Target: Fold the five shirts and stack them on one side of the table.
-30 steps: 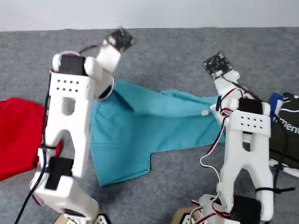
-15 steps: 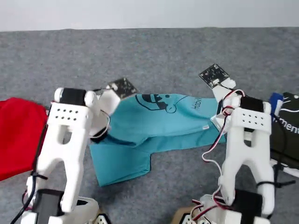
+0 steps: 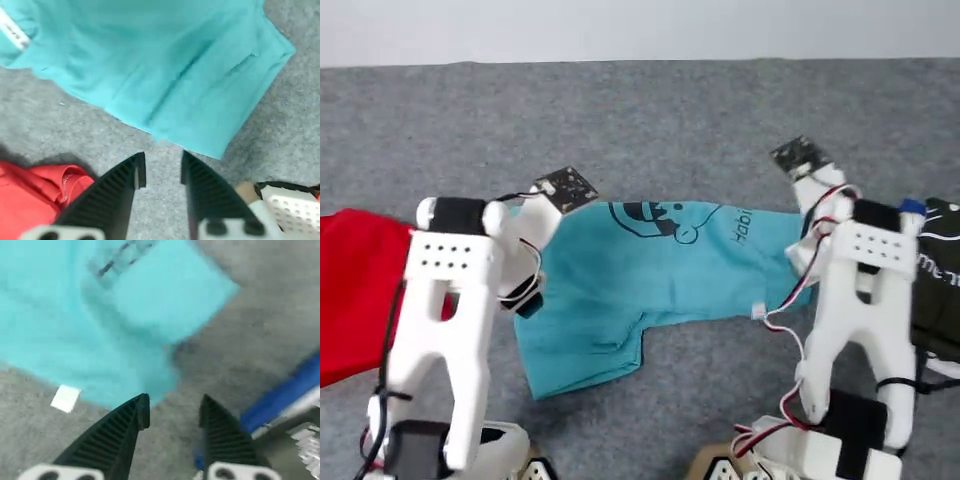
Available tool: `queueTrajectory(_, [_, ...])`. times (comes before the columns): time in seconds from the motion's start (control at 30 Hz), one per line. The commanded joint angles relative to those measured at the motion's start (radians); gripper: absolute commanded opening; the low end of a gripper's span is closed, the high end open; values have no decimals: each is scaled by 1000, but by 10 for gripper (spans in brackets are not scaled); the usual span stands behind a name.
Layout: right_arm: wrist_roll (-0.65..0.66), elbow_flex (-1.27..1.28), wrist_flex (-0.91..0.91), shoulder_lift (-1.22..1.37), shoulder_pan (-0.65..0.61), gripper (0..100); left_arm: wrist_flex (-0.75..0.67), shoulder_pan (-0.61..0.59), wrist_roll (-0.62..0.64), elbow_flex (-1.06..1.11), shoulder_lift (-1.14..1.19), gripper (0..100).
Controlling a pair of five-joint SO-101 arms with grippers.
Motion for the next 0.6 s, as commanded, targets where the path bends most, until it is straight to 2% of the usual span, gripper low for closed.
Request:
queueTrajectory(0.0, [-26,-157,36,2,22,199,29,-11,-14,-10,-75,158])
queueTrajectory(0.1, [-35,-190,-24,7,-1,199,5,-8,-11,-10,-81,156])
queueTrajectory(0.23, [-146,-183,-156,85,-61,195,-69,-14,35,-7,-55,149])
queueTrajectory(0.4, [-178,-193,-285,285,-97,50,-100,-14,89,-7,-28,95])
queueTrajectory(0.47, [-180,-239,-259,344,-101,13,-103,-15,110,-5,-23,70])
queueTrajectory(0.57, [-261,-362,-131,409,-127,76,-124,-15,176,16,-25,54])
